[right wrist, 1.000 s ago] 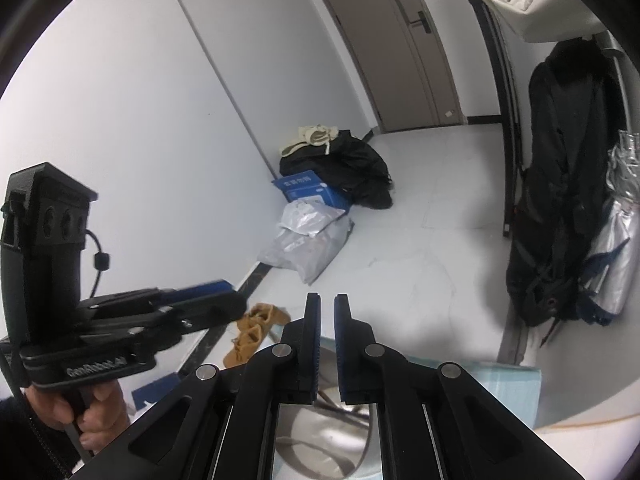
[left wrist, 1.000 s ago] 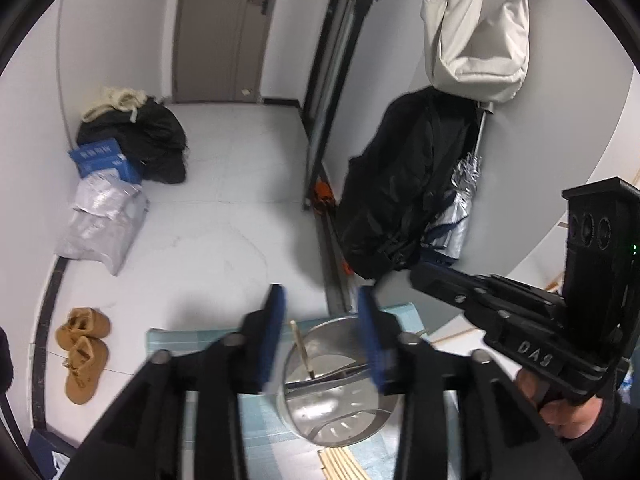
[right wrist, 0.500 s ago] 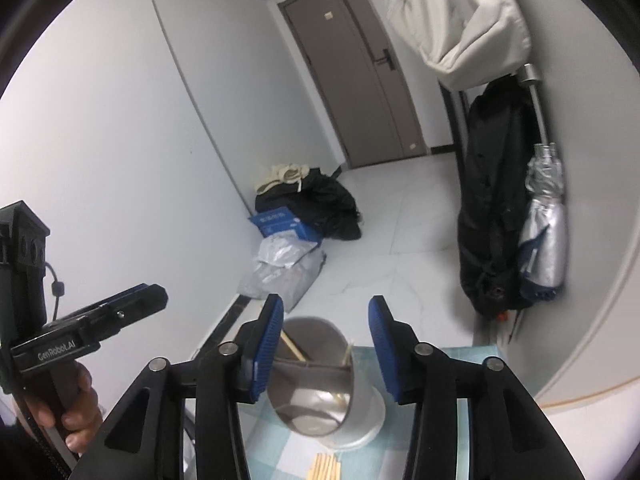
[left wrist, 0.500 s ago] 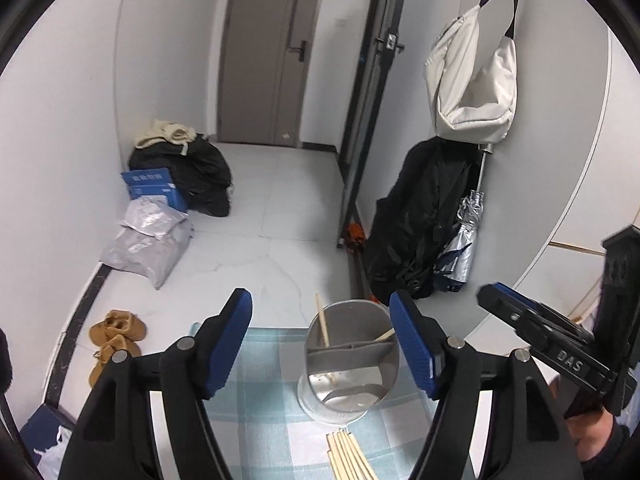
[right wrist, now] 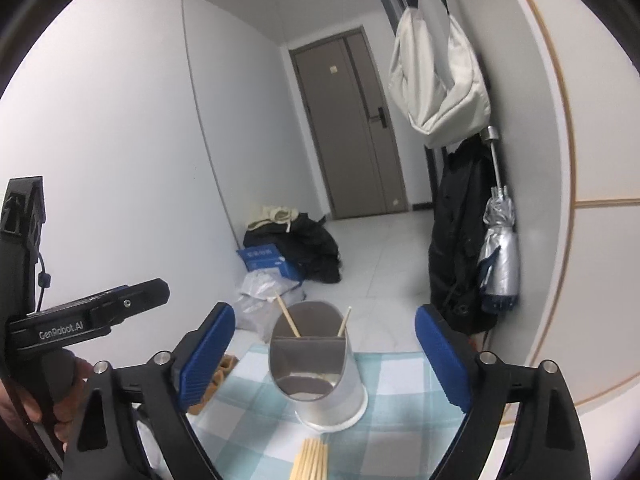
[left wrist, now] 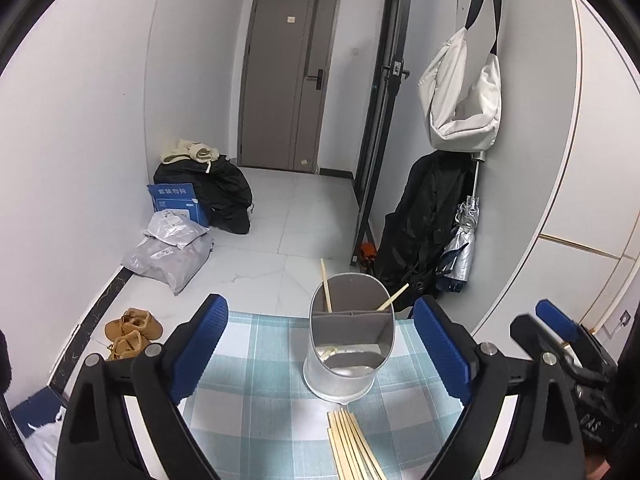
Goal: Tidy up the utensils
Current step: 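Lower both grippers back toward the remaining chopstick bundle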
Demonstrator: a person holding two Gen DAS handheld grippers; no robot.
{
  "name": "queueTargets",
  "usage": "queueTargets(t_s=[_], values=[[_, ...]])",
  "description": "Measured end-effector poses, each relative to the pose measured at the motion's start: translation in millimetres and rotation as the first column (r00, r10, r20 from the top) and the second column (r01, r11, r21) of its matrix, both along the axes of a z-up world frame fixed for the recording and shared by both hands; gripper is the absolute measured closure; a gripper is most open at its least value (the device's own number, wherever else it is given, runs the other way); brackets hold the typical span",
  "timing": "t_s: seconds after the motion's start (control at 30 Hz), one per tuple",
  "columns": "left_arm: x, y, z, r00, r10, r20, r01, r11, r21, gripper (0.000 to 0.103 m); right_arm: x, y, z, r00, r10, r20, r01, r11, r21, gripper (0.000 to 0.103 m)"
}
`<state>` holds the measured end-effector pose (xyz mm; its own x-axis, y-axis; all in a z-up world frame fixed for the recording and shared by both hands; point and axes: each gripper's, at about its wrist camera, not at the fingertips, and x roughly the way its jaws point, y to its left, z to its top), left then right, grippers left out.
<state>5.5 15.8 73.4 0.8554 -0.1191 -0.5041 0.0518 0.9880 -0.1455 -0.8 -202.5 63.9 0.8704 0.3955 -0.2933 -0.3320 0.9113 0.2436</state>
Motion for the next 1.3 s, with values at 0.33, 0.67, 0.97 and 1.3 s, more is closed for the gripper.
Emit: queueTargets(t_s=[0.33,0.67,0.97,1.3], values=[[-11.7,3.9,-56.7,0.998,0.062,-0.029,-0.063,0.998,-0.014,0.004,-23.3,6.9,-47.7,0.997,-0.001,-0.077,-0.003,0.999,-0.049,0.010],[8.0,22.0,-115.3,0.978,0.105,-0.179,-0.109,0.994,-0.015,0.004,-9.4,19.1,-98.0,0.971,0.021,-0.237,-0.058,0.987,-0.148,0.010],[23.9,51.3,-134.0,0.935,0.165,-0.313,-0.196,0.978,-0.068,0.004,20.6,40.4,-133.5,0.918,0.074,-0.389,-0.172,0.960,-0.222,0.012],[29.9,74.3,-144.8,0.901,0.205,-0.383,-0.263,0.959,-0.105,0.004,67.9,74.4,-188.2,0.826,0.082,-0.558,-0.322,0.881,-0.346,0.040]])
